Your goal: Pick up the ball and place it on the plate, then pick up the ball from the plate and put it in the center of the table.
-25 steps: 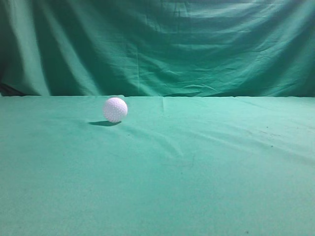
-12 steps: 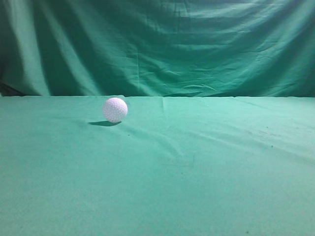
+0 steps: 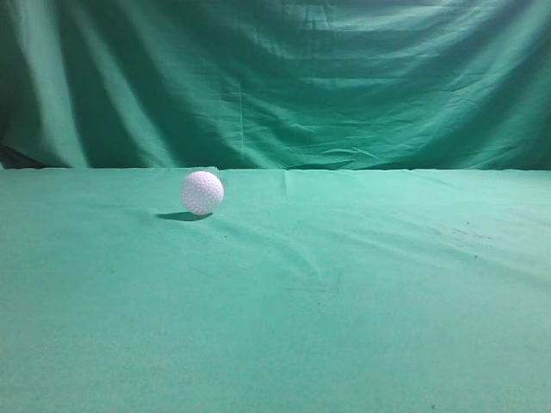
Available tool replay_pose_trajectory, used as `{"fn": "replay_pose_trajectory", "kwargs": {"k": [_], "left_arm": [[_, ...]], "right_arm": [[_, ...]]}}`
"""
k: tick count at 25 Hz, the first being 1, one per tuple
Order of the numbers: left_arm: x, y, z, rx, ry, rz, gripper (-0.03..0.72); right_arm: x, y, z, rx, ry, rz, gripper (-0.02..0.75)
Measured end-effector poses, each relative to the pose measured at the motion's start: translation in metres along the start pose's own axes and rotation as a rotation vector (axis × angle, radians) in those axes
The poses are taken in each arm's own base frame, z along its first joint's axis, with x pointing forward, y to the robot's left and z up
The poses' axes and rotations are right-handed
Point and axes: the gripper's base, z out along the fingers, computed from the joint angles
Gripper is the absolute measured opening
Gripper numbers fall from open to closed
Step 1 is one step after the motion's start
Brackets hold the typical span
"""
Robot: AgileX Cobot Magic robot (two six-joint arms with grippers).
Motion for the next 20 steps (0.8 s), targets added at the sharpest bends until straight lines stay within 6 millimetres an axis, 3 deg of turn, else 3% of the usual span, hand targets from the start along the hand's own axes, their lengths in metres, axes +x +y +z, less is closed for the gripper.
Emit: {"fn": "replay_pose_trajectory", "kwargs": {"k": [10,20], "left_arm": [[-0.004,0.001,-0.022,-0.101,-0.165,0.128,0.000],[0.000,0.004,-0.023,-0.152,-0.121,0.198,0.000]], "right_arm": [[0.000,0.000,0.000,0.001,0.000,-0.002,0.000],[0.000,0.000,0.000,0.001,0.002,-0.002,0.000]]}}
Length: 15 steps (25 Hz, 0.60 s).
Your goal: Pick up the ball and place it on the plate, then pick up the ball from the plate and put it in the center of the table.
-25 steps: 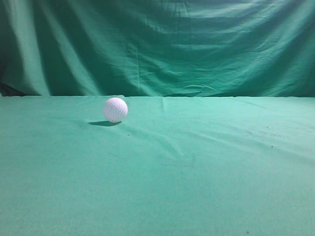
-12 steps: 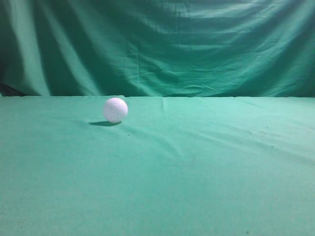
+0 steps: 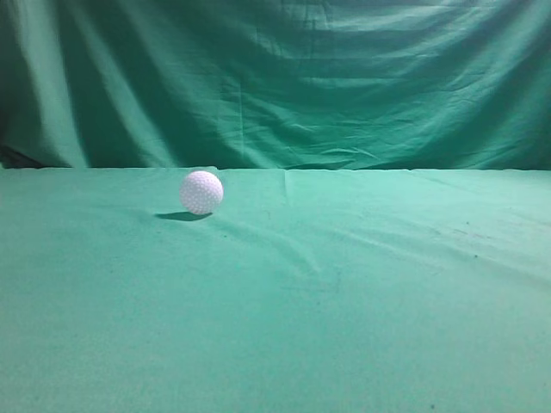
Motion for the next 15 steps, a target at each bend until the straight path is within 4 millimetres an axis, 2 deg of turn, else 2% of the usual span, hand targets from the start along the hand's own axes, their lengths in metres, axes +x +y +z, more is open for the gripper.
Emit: {"fn": "replay_pose_trajectory", "kwargs": {"k": [4,10,15], "left_arm": [[0.005,-0.001,0.001,0.005,0.021,0.006,0.000],[0.038,-0.005,0.009,-0.011,0.138,-0.072,0.000],[0.047,0.000,0.012,-0.083,0.143,-0.149,0.000]], "right_arm": [[0.000,0.000,0.000,0.000,0.002,0.000,0.000],[0.000,0.000,0.000,0.000,0.002,0.000,0.000],[0.000,0.000,0.000,0.000,0.002,0.000,0.000]]}}
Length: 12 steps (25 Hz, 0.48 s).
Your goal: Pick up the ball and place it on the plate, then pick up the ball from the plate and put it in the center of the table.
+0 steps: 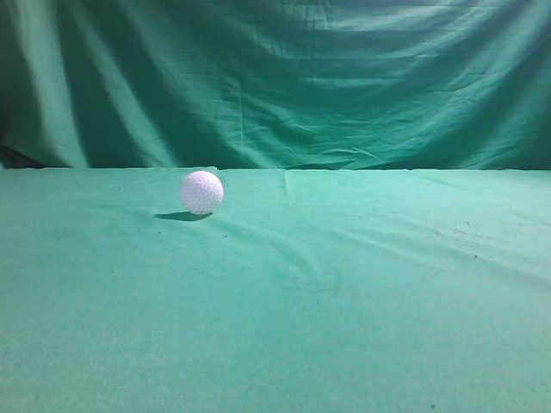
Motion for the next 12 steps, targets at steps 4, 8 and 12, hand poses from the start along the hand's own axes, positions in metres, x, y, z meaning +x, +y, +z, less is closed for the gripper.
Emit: {"fn": "replay_pose_trajectory", "kwargs": {"k": [4,8,12], "left_arm": [[0.0003,0.0015,0.0000,-0.017,0.003,0.011,0.000],[0.0012,0.0021,0.0000,-0.023,0.013,0.029,0.000],[0.0012,0.0025,0.0000,-0.027,0.014,0.040,0.000]], "right_arm": [[0.0000,0.0000,0.0000,0.000,0.000,0.000,0.000],[0.0000,0.0000,0.0000,0.000,0.000,0.000,0.000],[0.0000,0.0000,0.0000,0.000,0.000,0.000,0.000]]}}
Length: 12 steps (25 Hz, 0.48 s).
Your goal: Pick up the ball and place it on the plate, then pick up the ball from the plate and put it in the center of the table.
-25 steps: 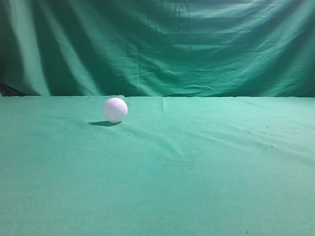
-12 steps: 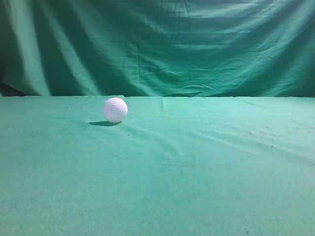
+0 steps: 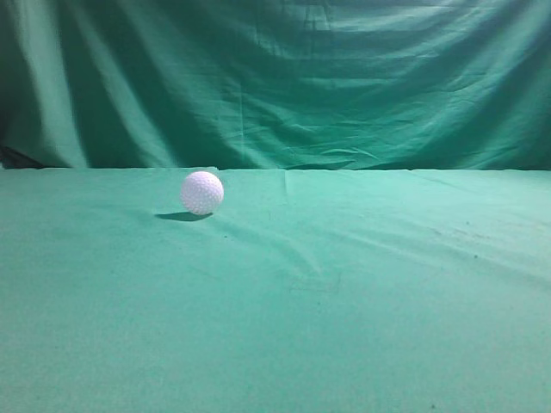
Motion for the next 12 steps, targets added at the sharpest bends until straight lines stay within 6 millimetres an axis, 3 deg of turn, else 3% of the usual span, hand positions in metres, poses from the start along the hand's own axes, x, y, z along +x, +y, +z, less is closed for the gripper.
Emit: {"fn": "replay_pose_trajectory", "kwargs": {"k": [12], "left_arm": [[0.0000,0.0000,0.0000,0.000,0.000,0.000,0.000]], "right_arm": [[0.0000,0.0000,0.0000,0.000,0.000,0.000,0.000]]}}
